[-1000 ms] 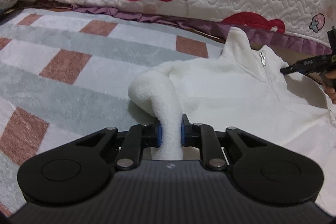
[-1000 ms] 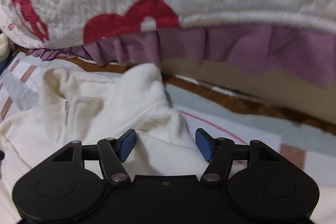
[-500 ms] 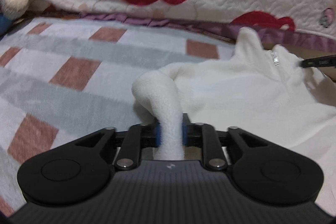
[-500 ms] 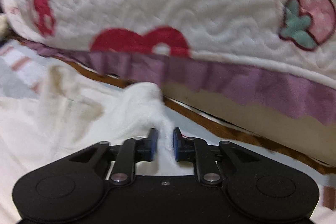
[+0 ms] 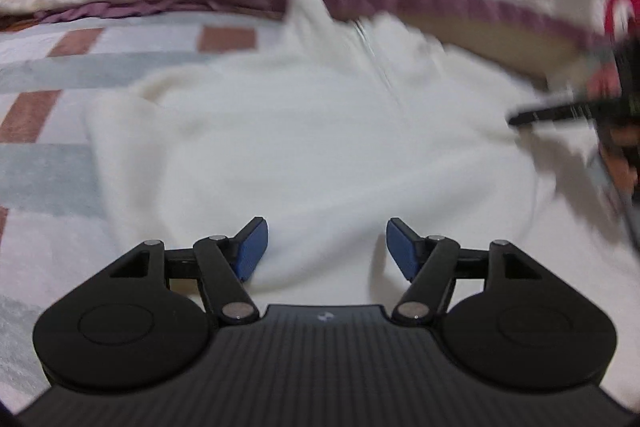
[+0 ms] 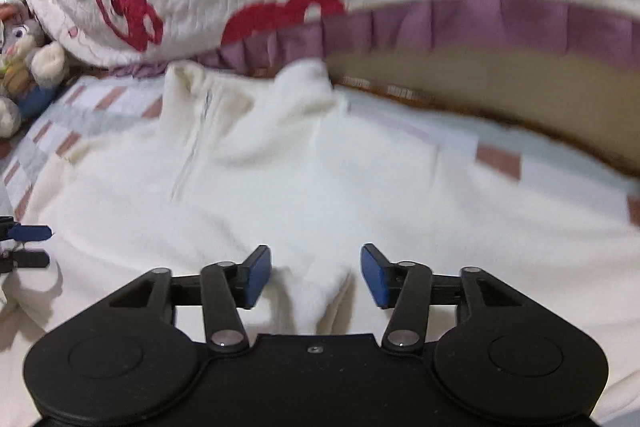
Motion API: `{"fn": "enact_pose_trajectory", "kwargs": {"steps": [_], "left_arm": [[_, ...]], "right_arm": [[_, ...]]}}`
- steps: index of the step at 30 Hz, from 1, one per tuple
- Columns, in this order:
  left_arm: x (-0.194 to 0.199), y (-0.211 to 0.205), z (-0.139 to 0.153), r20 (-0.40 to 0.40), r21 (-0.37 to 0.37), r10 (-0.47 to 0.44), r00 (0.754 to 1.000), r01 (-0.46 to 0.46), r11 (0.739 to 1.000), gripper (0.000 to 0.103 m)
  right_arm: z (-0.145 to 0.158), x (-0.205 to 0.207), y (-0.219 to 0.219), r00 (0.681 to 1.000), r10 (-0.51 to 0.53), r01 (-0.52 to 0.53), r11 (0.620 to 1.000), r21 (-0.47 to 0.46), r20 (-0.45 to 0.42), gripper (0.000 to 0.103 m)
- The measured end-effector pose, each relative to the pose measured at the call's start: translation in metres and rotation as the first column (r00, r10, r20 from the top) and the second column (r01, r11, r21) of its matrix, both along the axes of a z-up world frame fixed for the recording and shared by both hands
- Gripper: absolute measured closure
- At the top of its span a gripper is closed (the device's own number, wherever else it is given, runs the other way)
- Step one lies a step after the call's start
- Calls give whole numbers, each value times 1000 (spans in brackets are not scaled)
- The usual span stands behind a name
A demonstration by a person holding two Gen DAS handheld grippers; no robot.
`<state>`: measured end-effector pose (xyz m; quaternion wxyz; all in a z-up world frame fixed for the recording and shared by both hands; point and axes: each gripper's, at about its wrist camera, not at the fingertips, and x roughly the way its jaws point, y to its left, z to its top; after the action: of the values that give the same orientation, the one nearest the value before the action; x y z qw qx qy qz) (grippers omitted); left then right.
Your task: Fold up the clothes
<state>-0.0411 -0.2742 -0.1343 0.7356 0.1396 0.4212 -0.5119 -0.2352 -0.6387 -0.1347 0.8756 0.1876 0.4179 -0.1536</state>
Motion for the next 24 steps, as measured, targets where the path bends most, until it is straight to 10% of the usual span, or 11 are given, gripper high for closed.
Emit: {"fn": "enact_pose_trajectory", "kwargs": {"steps": [5, 7, 10, 13, 18, 24], "left_arm": [[-28, 21, -3, 79, 84, -67, 995, 60, 995, 37], [-31, 29, 0, 90, 95, -70, 994, 61, 994, 37], [-30, 35, 3, 65, 93, -51, 997, 45, 995, 37], [-25, 41, 2, 6, 75, -45, 999, 45, 996, 37], [-25, 46, 3, -33, 72, -68, 997, 71, 995, 37], [-18, 66, 13, -159, 42, -14, 987, 21, 999, 37]], "right_arm": [[-17, -7, 0, 994, -104, 102, 993, 51, 27, 31], [-17, -8, 11, 998, -40, 40, 999, 2, 44, 69], [-3, -7, 26, 997, -2, 11, 993, -114, 82, 76], [14, -2, 28, 991, -35, 60, 980, -192, 131, 76], [-11, 28, 34, 999, -1, -13, 952, -305, -45, 69], [11, 13, 68, 999, -12, 25, 938, -345, 39, 53]]}}
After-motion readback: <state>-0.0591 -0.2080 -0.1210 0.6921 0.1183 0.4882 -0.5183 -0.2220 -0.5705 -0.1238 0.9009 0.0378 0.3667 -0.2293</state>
